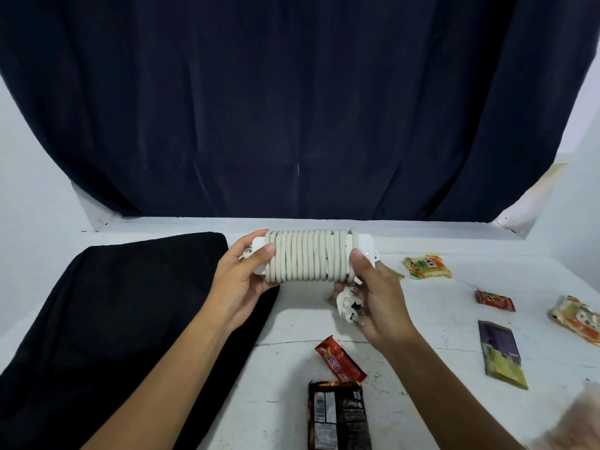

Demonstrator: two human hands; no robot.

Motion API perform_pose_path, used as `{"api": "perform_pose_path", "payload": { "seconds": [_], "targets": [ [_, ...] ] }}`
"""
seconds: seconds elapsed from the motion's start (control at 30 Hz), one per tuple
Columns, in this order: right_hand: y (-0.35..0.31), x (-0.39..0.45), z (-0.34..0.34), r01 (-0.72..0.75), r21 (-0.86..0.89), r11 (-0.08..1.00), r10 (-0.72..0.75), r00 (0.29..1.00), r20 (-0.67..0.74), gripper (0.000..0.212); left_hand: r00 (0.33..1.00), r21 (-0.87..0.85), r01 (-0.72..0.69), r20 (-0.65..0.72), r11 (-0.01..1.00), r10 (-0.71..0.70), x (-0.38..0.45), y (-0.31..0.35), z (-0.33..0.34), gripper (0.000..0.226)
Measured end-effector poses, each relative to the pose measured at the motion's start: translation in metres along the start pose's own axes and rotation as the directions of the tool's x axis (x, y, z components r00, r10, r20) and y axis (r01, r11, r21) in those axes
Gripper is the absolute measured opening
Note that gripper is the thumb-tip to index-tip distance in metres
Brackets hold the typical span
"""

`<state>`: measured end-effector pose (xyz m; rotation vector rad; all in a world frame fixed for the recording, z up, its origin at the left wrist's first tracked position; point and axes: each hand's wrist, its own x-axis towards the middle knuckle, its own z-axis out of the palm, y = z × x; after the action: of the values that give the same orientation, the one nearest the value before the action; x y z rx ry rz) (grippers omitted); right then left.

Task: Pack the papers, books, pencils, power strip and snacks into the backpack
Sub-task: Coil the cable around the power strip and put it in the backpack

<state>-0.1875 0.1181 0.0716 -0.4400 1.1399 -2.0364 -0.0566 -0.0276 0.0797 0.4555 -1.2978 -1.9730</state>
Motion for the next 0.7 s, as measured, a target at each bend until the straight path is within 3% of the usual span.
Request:
{"api": "perform_pose_path", "payload": {
  "seconds": [0.2, 0.3, 0.4, 0.7],
  "targets": [
    [-0.008, -0.006, -0.003, 0.036, -0.126, 0.991, -0.030, 0.998, 0.047, 0.046, 0.994, 0.019, 0.063, 0.092, 0.998, -0.064, 0.005, 0.001, -0.013, 0.080],
    [-0.008, -0.004, -0.005, 0.004, -0.156, 0.988, 0.001, 1.000, 0.028, 0.052, 0.993, 0.025, 0.068, 0.099, 0.997, -0.070, 0.002, 0.003, -0.011, 0.071],
    [-0.007, -0.002, -0.009, -0.029, -0.171, 0.985, 0.035, 0.999, 0.034, 0.057, 0.996, 0.058, 0.027, 0.081, 0.998, -0.032, -0.002, 0.010, -0.003, 0.045],
    [-0.015, -0.001, -0.006, -0.139, -0.110, 0.984, 0.144, 0.989, 0.035, 0.049, 0.997, 0.043, 0.021, 0.067, 0.999, -0.024, -0.006, 0.002, 0.005, 0.036]
  ]
}}
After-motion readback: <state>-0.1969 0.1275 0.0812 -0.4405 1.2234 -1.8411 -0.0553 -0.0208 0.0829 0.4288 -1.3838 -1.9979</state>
